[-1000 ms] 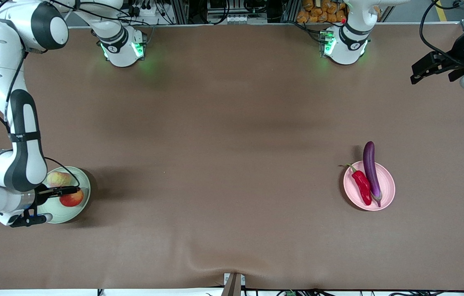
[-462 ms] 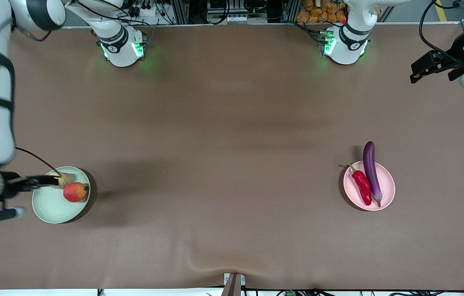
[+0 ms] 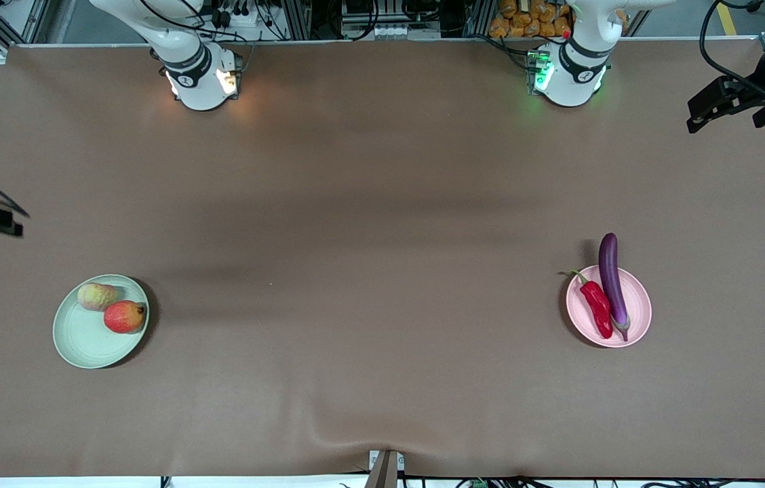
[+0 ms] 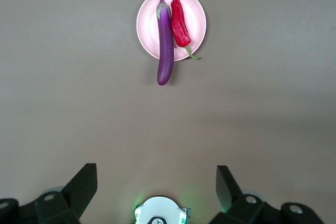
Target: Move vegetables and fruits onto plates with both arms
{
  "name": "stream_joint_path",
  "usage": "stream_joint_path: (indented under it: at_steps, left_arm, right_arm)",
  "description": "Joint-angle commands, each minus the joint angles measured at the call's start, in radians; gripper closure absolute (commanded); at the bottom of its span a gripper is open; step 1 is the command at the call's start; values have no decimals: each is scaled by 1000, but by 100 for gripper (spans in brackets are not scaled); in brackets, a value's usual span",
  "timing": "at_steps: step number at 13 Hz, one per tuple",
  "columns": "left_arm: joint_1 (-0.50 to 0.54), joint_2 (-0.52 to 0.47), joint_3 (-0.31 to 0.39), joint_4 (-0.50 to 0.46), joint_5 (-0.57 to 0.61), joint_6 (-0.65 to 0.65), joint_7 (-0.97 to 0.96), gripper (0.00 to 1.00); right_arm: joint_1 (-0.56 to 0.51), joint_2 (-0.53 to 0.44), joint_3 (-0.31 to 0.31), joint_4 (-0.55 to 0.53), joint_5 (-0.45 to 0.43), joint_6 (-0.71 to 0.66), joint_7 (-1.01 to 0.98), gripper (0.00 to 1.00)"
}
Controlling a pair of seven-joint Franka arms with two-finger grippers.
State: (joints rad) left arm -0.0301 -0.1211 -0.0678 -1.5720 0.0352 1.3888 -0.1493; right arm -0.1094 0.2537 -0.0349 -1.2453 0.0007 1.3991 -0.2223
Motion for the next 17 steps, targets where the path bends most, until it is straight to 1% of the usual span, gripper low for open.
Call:
stream_joint_path:
  at_steps: [1, 3, 4, 5, 6, 8, 9, 10, 11, 12, 14, 16, 17]
  left_arm:
    - [4, 0, -4, 24, 20, -28, 27, 0]
    - [4, 1, -3, 29, 9, -28, 30, 0]
    - [6, 0, -1, 29, 8, -28, 31, 0]
    - [6, -3, -1, 26, 6, -33, 31, 0]
    - [6, -8, -1, 23, 6, -34, 31, 0]
    - [4, -6, -1, 26, -9, -31, 24, 0]
    - [4, -5, -1, 29, -11, -30, 24, 0]
    - [4, -3, -3, 32, -11, -30, 30, 0]
    - [3, -3, -4, 33, -9, -30, 30, 0]
    - [2, -2, -4, 41, -11, -30, 31, 0]
    - [3, 9, -4, 61, -11, -30, 28, 0]
    - [-4, 12, -4, 66, -11, -30, 13, 0]
    - [-4, 12, -6, 64, -12, -31, 14, 0]
  right_arm:
    - [-24, -213, 9, -265, -18, 108, 20, 0]
    - [-24, -290, 10, -366, -22, 179, 21, 0]
    - [-24, -313, 10, -409, -22, 204, 21, 0]
    - [-18, -329, 13, -419, -22, 198, 18, 0]
    - [-16, -335, 20, -414, -22, 180, 8, 0]
    - [26, -335, 23, -401, -24, 170, 14, 0]
    - [30, -324, 23, -361, -28, 166, 14, 0]
    - [31, -314, 23, -314, -60, 120, 18, 0]
    - [27, -300, 23, -255, -61, 91, 15, 0]
    - [31, -297, 23, -241, -59, 75, 18, 0]
    - [25, -303, 18, -253, -54, 73, 17, 0]
    - [13, -316, 15, -288, -54, 75, 17, 0]
    - [14, -317, 15, -289, -54, 73, 17, 0]
